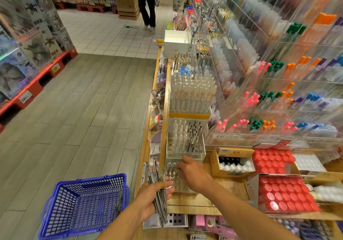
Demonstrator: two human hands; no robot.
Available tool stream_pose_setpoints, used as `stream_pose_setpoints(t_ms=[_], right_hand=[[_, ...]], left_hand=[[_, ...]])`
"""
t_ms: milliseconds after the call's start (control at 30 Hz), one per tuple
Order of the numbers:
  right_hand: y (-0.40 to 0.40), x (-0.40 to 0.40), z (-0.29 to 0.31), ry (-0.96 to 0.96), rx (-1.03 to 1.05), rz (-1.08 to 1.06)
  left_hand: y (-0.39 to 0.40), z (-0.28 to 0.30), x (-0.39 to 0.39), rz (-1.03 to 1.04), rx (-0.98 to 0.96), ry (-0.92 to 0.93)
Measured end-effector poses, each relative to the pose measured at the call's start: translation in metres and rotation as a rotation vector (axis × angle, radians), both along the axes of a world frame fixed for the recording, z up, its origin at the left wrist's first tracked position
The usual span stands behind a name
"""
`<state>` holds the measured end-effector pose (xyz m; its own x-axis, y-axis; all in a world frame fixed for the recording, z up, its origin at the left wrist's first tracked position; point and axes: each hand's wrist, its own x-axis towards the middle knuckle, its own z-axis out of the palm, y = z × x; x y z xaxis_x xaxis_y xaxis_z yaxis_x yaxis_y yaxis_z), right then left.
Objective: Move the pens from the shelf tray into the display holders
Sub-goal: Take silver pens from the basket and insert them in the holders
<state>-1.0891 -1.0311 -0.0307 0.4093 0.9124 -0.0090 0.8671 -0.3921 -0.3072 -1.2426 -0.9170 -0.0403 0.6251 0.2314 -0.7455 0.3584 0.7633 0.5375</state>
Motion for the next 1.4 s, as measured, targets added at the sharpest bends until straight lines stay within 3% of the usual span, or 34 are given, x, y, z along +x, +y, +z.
stream_pose_setpoints(t_ms=[367, 433, 567, 733, 1067, 1267, 1400], right_hand=[[-0.001, -0.006, 0.007, 0.029, 0.004, -0.03], [0.002, -0.011, 0.013, 0.215, 0.051, -0.1], [0.011, -0.018, 0.026, 0.76, 0.017, -0.246], [0.009, -0.021, 0.032, 1.069, 0.104, -0.345], [0.005, -0.017, 0.045, 1.04, 0.156, -0.437], [0.003, -0.005, 0.054, 0.779, 0.286, -0.431], [0.0, -0.002, 0.047, 0.579, 0.244, -0.32]], left_hand=[[0.0, 0.001, 0.001, -0.026, 0.074, -0.029], [0.0, 0.001, 0.001, -0.034, 0.072, -0.038], [-0.003, 0.002, 0.002, -0.055, 0.047, -0.076], [-0.005, 0.004, 0.002, -0.065, 0.031, -0.115], [0.0, -0.004, -0.004, 0.078, -0.061, -0.066], [0.005, -0.014, -0.015, 0.119, -0.008, 0.029], [0.005, -0.017, -0.019, 0.1, 0.036, 0.05]])
